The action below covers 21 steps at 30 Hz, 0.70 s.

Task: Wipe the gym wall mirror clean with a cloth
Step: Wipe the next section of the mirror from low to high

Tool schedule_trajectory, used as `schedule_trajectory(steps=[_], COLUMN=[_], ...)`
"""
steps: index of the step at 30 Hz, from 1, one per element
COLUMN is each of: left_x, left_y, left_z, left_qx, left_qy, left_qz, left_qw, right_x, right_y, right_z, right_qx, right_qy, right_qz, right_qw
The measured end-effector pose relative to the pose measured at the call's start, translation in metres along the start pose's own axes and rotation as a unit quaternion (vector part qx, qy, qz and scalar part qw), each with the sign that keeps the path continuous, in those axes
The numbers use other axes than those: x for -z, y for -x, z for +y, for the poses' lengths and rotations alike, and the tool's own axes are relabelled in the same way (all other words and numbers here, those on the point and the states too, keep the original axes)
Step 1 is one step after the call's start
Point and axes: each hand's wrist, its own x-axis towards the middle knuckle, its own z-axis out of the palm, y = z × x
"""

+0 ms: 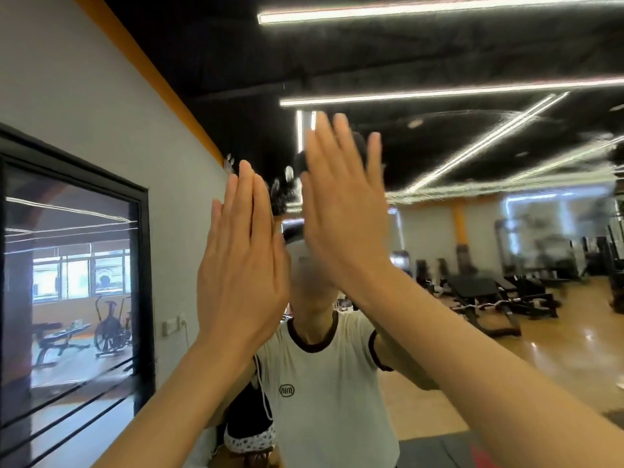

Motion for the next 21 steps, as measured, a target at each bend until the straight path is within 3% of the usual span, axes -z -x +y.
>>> schedule_trajectory(steps=[3, 6, 10, 13, 16, 19, 21], left_x=[0.000, -0.003, -0.004, -0.004, -0.001, 0.001, 0.002], left_y=[-0.002, -0.001, 0.000, -0.001, -0.001, -0.001, -0.003], left_z=[0.000, -0.003, -0.004, -0.003, -0.001, 0.002, 0.004], left_qx=[0.014, -0.006, -0.006, -0.007, -0.006, 0.023, 0.027], left_qy=[0.034, -0.019, -0.016, -0.016, -0.011, 0.033, 0.017], left_qz=[0.000, 0.009, 0.013, 0.013, 0.015, 0.027, 0.015], left_qw=[0.999, 1.000, 1.000, 1.000, 1.000, 0.999, 0.999], right_x=[-0.016, -0.003, 0.036, 0.038, 0.009, -0.014, -0.013], right_y=[-0.022, -0.023, -0.012, -0.017, -0.038, -0.048, -0.055], right_z=[-0.027, 0.016, 0.114, 0.103, 0.020, -0.033, -0.015], right_qx=[0.090, 0.111, -0.070, -0.147, -0.026, 0.153, 0.184], right_qy=[0.037, 0.024, 0.040, 0.051, 0.035, 0.059, 0.077], right_qz=[-0.051, -0.068, -0.057, -0.053, -0.013, -0.107, -0.129], right_qw=[0.994, 0.991, 0.995, 0.986, 0.999, 0.981, 0.971])
